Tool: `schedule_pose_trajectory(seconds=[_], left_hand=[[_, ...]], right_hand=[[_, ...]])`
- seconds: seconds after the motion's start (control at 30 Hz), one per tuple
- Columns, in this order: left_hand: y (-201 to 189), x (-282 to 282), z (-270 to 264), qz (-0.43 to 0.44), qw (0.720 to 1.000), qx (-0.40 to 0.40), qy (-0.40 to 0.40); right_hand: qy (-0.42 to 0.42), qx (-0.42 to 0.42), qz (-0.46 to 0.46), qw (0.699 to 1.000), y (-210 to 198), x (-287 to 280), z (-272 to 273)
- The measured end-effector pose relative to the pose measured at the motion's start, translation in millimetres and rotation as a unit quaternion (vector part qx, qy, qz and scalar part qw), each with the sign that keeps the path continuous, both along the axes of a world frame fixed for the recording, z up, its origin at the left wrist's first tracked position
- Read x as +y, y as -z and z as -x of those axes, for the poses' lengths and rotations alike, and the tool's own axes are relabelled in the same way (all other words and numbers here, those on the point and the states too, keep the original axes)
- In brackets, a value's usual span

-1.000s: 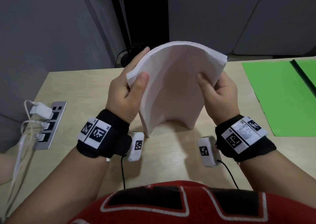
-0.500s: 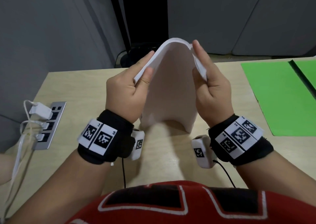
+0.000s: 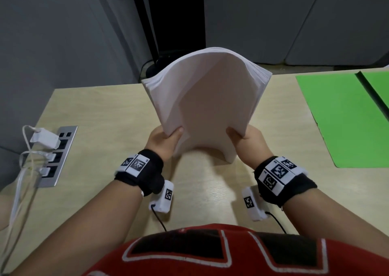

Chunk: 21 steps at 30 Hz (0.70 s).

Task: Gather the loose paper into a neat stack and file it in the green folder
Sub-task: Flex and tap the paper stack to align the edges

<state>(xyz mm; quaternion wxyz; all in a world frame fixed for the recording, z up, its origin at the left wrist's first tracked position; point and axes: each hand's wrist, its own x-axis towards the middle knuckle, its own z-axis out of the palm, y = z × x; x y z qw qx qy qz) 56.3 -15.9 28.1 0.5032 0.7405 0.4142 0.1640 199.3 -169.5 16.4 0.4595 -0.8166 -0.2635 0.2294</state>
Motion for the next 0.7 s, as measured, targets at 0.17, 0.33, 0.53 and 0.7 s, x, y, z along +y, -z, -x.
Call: schedule_pose_trajectory(seconds=[0.17, 0.33, 0.53, 0.7], left_hand=[[4, 5, 1, 0.05, 0.998, -0.022, -0.01], [7, 7, 0, 0.043, 0.998, -0.039, -0.013], [12, 2, -5, 0.057, 0.998, -0.027, -0.026], [14, -6, -16, 0.063, 0.998, -0.015, -0.025]], right_hand=[[0.0, 0.019, 0.019, 1.0, 13, -8, -10], [0.029, 0.038, 0.0, 0.999, 22, -17, -19], [0.025, 0.099, 0.034, 0.994, 31, -38, -35], [0.128, -0.043, 0.175, 0.975, 55, -62, -74]])
